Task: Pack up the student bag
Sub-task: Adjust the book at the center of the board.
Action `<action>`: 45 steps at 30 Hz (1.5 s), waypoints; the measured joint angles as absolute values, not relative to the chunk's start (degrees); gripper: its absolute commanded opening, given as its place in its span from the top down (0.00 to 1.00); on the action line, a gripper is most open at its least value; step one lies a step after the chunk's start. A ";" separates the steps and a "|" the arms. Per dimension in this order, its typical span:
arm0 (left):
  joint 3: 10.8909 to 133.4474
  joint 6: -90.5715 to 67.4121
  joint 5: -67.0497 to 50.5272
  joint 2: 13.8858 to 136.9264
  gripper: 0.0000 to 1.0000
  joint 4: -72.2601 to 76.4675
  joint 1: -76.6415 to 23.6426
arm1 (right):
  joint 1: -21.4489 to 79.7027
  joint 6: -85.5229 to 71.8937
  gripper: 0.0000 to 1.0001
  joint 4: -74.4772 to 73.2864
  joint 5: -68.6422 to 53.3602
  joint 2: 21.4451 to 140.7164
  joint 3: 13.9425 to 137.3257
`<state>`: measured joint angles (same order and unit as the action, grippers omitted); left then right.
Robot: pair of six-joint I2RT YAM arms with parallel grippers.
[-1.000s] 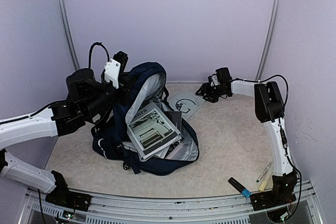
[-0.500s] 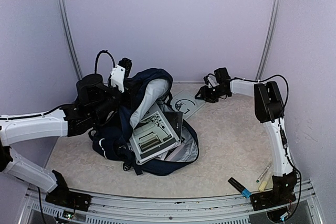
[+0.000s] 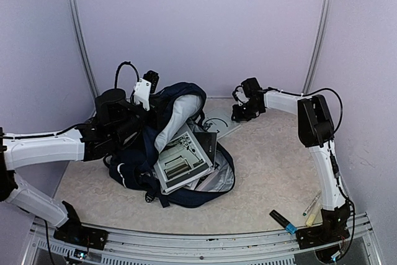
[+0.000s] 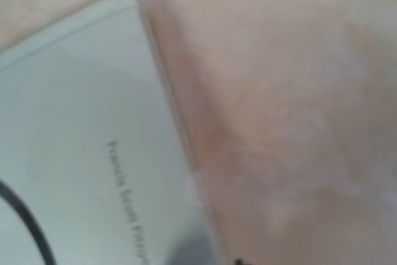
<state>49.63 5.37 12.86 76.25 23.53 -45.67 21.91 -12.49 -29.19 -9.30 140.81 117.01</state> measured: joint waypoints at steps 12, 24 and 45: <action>49.95 5.61 10.61 77.73 1.00 24.32 -43.35 | 22.68 -12.88 0.94 -23.79 -8.14 131.72 101.19; 49.91 6.02 8.08 78.19 1.00 24.93 -41.65 | 22.68 -15.94 0.77 -23.75 -14.06 119.79 81.52; 50.13 6.04 6.42 79.94 1.00 26.13 -41.43 | 16.34 -34.28 0.38 -12.69 -32.14 132.70 97.71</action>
